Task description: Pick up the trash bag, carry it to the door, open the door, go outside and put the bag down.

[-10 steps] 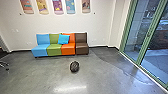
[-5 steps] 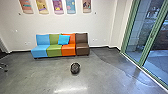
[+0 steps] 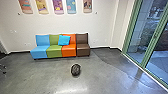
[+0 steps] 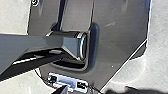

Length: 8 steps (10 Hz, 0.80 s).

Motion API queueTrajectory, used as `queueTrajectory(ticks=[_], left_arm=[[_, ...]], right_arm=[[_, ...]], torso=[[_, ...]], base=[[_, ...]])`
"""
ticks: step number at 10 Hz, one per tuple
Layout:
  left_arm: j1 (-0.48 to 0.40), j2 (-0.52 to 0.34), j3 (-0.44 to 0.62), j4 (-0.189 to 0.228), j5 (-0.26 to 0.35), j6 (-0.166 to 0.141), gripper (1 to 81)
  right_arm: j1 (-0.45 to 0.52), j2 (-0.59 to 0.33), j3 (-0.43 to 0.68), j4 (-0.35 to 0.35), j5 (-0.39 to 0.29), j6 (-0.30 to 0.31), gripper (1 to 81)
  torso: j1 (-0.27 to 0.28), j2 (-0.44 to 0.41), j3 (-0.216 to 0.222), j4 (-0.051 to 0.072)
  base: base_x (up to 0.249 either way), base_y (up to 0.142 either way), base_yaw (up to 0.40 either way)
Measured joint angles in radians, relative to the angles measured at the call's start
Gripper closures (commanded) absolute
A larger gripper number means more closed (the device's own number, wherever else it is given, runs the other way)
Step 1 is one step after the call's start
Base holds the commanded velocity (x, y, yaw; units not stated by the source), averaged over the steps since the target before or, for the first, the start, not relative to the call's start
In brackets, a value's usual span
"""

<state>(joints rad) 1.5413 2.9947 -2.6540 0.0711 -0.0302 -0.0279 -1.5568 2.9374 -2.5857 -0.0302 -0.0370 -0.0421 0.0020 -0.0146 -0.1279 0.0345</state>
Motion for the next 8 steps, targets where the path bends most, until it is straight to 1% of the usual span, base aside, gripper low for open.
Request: queueTrajectory(ticks=[8], left_arm=[[0.0,0.0,0.0,0.0,0.0,0.0,1.0]], right_arm=[[0.0,0.0,0.0,0.0,-0.001,0.0,1.0]], torso=[[0.0,0.0,0.0,0.0]], base=[[0.135,0.07,0.0]])
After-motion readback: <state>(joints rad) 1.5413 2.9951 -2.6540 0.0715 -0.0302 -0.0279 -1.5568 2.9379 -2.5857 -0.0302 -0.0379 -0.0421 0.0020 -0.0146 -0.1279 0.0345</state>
